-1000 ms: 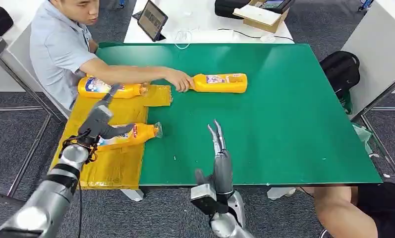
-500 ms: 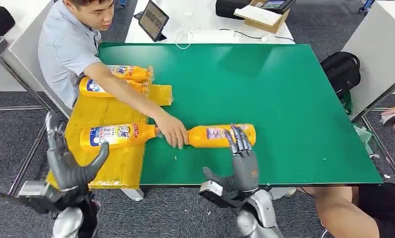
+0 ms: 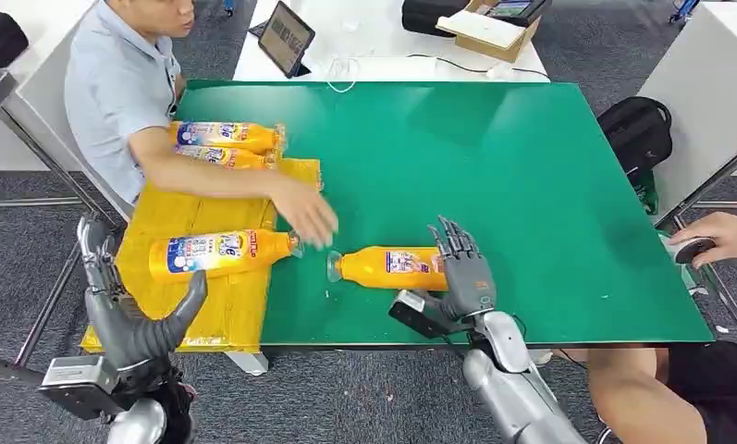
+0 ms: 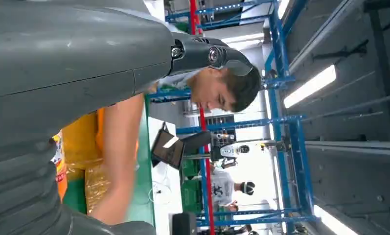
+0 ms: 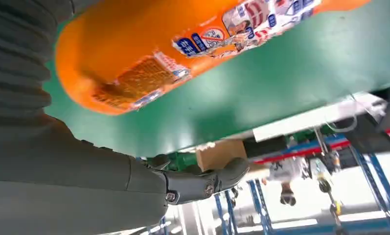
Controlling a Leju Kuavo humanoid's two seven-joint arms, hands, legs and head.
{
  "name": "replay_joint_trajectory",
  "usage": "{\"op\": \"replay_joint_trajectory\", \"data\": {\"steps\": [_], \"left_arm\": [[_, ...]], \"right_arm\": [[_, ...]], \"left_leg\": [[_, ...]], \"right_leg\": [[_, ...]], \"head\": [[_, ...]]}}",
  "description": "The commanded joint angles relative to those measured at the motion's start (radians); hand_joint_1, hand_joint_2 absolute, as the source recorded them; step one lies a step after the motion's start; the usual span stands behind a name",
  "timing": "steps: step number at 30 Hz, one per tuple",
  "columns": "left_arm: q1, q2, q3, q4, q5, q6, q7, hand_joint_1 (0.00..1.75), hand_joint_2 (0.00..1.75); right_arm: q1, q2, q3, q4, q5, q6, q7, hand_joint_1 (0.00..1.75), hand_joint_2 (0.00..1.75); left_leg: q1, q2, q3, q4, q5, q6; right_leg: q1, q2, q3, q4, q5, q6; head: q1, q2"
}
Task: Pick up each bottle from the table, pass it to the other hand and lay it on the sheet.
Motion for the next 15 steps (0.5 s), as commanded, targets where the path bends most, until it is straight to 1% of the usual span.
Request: {"op": "replay_joint_trajectory", "data": {"steps": [1, 3, 4, 6, 7, 9, 10, 15], "left_arm": [[-0.074, 0.017, -0.036, 0.122, -0.005, -0.007, 0.028, 0.0, 1.75], [-0.075, 0.017, -0.035, 0.123, -0.005, -0.007, 0.028, 0.0, 1.75], [-0.075, 0.017, -0.035, 0.123, -0.005, -0.007, 0.028, 0.0, 1.75], [-0.076, 0.023, -0.04, 0.126, -0.005, -0.017, 0.038, 0.0, 1.75], [-0.077, 0.023, -0.039, 0.126, -0.008, -0.016, 0.039, 0.0, 1.75], [-0.072, 0.024, -0.035, 0.122, -0.016, -0.017, 0.056, 0.0, 1.75], [-0.066, 0.027, -0.03, 0.114, -0.008, -0.028, 0.077, 0.0, 1.75], [-0.062, 0.029, -0.027, 0.11, -0.007, -0.03, 0.079, 0.0, 1.75]], "right_arm": [[-0.175, 0.04, 0.046, 0.301, -0.001, 0.031, 0.022, 0.0, 1.75], [-0.178, 0.041, 0.047, 0.302, 0.0, 0.032, 0.024, 0.0, 1.75], [-0.178, 0.041, 0.047, 0.302, 0.0, 0.032, 0.024, 0.0, 1.75], [-0.194, 0.04, 0.064, 0.328, 0.017, 0.049, 0.045, 0.0, 1.75], [-0.205, 0.041, 0.073, 0.347, 0.027, 0.071, 0.067, 0.0, 1.75], [-0.217, 0.041, 0.094, 0.37, 0.065, 0.085, 0.146, 0.0, 1.75], [-0.228, 0.039, 0.106, 0.388, 0.083, 0.131, 0.194, 0.0, 1.75], [-0.23, 0.038, 0.107, 0.387, 0.085, 0.136, 0.2, 0.0, 1.75]], "left_leg": [[0.0, 0.002, 0.004, -0.001, -0.001, -0.001], [0.0, 0.001, 0.002, -0.001, 0.0, -0.001], [0.0, 0.002, 0.004, 0.0, -0.001, -0.001], [0.0, 0.001, 0.002, -0.001, 0.0, -0.001], [0.0, 0.001, 0.003, 0.0, -0.001, -0.001], [0.0, 0.001, 0.002, -0.001, 0.0, -0.001], [0.001, 0.001, 0.003, 0.0, -0.001, -0.001], [0.001, 0.001, 0.003, 0.0, -0.001, -0.001]], "right_leg": [[0.0, 0.002, 0.004, -0.001, 0.0, -0.002], [0.0, 0.001, 0.001, 0.0, 0.0, -0.001], [0.001, 0.002, 0.003, 0.0, 0.0, -0.002], [0.0, 0.001, 0.001, 0.0, 0.0, -0.001], [0.001, 0.001, 0.003, 0.0, 0.0, -0.002], [0.0, 0.001, 0.001, 0.0, 0.0, -0.001], [0.001, 0.002, 0.003, 0.0, 0.0, -0.002], [0.001, 0.001, 0.003, 0.0, -0.001, -0.002]], "head": [[0.0, 0.0], [0.0, 0.0], [0.0, 0.0], [0.0, 0.0], [0.0, 0.0], [0.0, 0.0], [0.0, 0.0], [0.0, 0.0]]}}
